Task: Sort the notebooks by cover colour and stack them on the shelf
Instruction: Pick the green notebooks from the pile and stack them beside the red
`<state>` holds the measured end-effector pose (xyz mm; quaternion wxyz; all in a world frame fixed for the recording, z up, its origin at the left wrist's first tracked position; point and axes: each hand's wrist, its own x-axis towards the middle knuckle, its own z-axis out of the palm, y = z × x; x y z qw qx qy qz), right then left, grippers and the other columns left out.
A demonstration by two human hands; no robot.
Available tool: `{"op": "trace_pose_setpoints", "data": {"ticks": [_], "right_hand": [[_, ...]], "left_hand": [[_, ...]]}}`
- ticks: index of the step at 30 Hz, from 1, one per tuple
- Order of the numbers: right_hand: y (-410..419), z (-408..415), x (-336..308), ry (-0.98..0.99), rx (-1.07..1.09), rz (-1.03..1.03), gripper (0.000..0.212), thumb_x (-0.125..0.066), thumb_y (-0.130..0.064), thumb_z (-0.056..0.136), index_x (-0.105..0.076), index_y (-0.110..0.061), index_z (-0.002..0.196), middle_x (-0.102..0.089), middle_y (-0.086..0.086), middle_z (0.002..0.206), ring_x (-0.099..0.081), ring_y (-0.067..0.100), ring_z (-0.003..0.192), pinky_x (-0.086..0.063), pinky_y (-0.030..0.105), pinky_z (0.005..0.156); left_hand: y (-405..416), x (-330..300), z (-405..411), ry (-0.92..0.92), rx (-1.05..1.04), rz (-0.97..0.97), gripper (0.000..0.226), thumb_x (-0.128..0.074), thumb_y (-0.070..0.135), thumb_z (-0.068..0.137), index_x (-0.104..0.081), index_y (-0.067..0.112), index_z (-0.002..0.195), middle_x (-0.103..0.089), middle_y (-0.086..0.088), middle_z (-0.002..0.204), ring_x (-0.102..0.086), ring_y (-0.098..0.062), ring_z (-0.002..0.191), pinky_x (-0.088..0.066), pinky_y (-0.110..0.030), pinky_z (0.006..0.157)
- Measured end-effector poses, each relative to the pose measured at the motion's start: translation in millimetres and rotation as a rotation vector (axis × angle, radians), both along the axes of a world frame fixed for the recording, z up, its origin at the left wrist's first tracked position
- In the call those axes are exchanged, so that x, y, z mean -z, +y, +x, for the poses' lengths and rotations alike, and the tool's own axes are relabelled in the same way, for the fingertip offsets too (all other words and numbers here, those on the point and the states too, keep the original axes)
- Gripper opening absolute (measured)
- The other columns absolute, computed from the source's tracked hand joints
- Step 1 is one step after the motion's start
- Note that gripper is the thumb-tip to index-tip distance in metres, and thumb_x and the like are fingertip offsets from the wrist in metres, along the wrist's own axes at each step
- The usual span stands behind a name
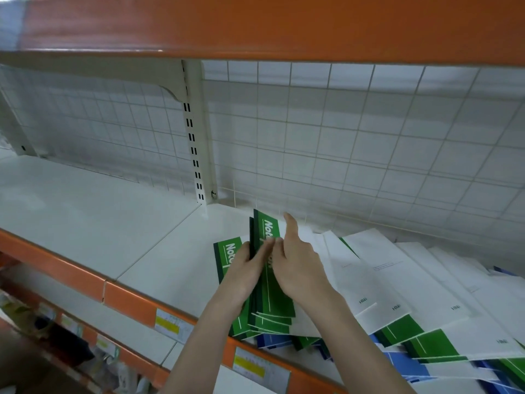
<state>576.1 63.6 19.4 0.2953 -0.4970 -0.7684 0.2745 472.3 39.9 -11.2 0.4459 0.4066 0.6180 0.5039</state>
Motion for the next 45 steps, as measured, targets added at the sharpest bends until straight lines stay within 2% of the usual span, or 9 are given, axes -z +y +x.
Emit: {"op": "trace_pose_setpoints", "data": {"ticks": [3,8,12,14,22,29,34,40,45], "right_hand": [[7,17,3,0.052,0.015,-0.052,0.054,-0.037,-0.018,0.098,-0.017,-0.025,0.147,-0.059,-0.003,0.073,-0.057,0.011,0.064,-0.043,0.025,0.058],[17,56,4,-0.044,0.235,-0.011,0.059,-0.046,-0.025,0.096,-0.019,-0.011,0.147,-0.043,0.013,0.140,-0.052,0.027,0.117,-0.042,0.033,0.090],[21,77,-2,0.303,0.284,-0.146,0.024,-0.052,-0.041,0.092,-0.050,-0.017,0.094,-0.049,-0.003,0.081,-0.049,0.014,0.073,-0.037,0.024,0.063],[20,83,-4,0.562,0.260,-0.101,0.036,-0.058,-0.034,0.090,-0.034,-0.020,0.067,-0.032,-0.009,0.063,-0.032,0.007,0.057,-0.027,0.024,0.056],[1,98,-11,0.851,0.139,0.278,0.021,-0.054,-0.031,0.092,-0.052,-0.037,0.072,-0.043,-0.013,0.060,-0.038,0.002,0.055,-0.036,0.007,0.055],[-4,92,21,0.745,0.096,0.113,0.042,-0.035,-0.042,0.096,-0.053,-0.010,0.116,-0.063,0.000,0.105,-0.057,0.011,0.101,-0.044,0.022,0.093],[-9,94,27,0.690,0.096,0.161,0.027,-0.030,-0.032,0.098,-0.053,-0.020,0.106,-0.063,0.002,0.090,-0.058,0.009,0.079,-0.045,0.008,0.070],[-9,104,14,0.392,0.127,0.258,0.044,-0.023,-0.040,0.095,-0.051,-0.009,0.107,-0.060,0.009,0.075,-0.051,0.019,0.059,-0.044,0.035,0.058],[-6,129,6,0.181,0.197,0.263,0.025,-0.027,-0.030,0.101,-0.042,-0.015,0.088,-0.048,-0.004,0.059,-0.043,0.006,0.045,-0.036,0.017,0.039]], "left_hand": [[0,7,2,-0.044,-0.058,0.078,0.028,-0.065,0.015,0.087,-0.058,0.020,0.114,-0.071,-0.002,0.102,-0.069,-0.017,0.088,-0.057,-0.037,0.078],[-1,6,3,-0.194,-0.090,0.171,0.034,-0.064,0.010,0.085,-0.061,0.025,0.116,-0.071,0.000,0.106,-0.067,-0.022,0.098,-0.054,-0.044,0.084],[-2,-6,14,-0.199,-0.060,0.353,0.047,-0.067,0.020,0.077,-0.057,0.028,0.122,-0.070,0.006,0.111,-0.064,-0.020,0.108,-0.049,-0.047,0.094],[0,-11,23,-0.196,-0.043,0.455,0.051,-0.064,0.023,0.075,-0.054,0.025,0.126,-0.068,0.003,0.117,-0.061,-0.019,0.112,-0.045,-0.051,0.099],[7,-31,43,-0.166,-0.043,0.609,0.022,-0.071,0.038,0.075,-0.066,0.030,0.096,-0.072,0.006,0.091,-0.069,-0.009,0.084,-0.054,-0.021,0.064],[4,-5,64,-0.164,-0.144,0.447,0.027,-0.073,0.049,0.057,-0.068,0.037,0.081,-0.071,0.021,0.081,-0.065,0.006,0.074,-0.050,-0.015,0.064],[1,7,65,-0.119,-0.120,0.394,0.030,-0.072,0.043,0.061,-0.065,0.033,0.088,-0.070,0.026,0.085,-0.063,0.013,0.080,-0.044,0.000,0.060],[6,0,64,-0.123,-0.118,0.393,0.031,-0.072,0.042,0.065,-0.065,0.034,0.094,-0.071,0.024,0.091,-0.064,0.010,0.084,-0.043,-0.016,0.073],[10,-15,71,0.006,0.010,0.344,0.027,-0.066,0.049,0.071,-0.062,0.037,0.095,-0.071,0.021,0.086,-0.065,0.008,0.077,-0.047,-0.006,0.055]]}}
